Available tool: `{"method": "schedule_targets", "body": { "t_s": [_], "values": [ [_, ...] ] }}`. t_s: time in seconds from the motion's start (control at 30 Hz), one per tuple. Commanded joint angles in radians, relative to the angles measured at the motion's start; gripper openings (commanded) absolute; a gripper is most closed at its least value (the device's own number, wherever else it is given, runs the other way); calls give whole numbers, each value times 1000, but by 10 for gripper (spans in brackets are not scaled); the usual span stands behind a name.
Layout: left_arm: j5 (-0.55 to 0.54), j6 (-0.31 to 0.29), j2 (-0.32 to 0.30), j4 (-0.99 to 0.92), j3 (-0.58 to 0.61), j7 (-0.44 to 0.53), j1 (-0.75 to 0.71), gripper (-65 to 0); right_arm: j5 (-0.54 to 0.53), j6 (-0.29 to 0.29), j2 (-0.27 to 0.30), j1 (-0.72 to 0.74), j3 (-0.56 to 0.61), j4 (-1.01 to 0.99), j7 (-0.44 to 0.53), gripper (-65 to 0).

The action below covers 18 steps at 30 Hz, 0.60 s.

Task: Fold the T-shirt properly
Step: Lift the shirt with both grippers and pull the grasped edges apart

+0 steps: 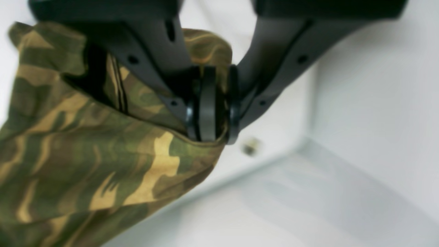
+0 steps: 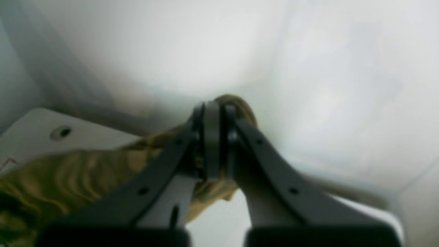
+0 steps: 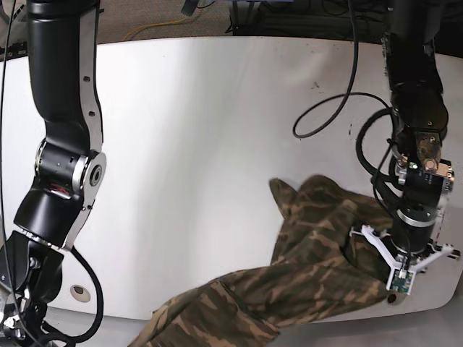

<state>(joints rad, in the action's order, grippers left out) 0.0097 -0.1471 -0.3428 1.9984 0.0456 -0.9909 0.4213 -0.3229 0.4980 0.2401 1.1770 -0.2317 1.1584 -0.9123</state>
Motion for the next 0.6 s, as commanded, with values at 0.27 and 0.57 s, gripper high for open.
{"method": "schedule_targets", "body": {
  "t_s": [0.27,0.57],
  "values": [
    [17,-159,-81,15,0,-19,44,-636,-12,23,38,28,-11,24,-31,-650],
    [17,-230,-78,15,18,-58,-149,-639,-91,23,83,-288,-33,148,-35,-650]
  ]
}}
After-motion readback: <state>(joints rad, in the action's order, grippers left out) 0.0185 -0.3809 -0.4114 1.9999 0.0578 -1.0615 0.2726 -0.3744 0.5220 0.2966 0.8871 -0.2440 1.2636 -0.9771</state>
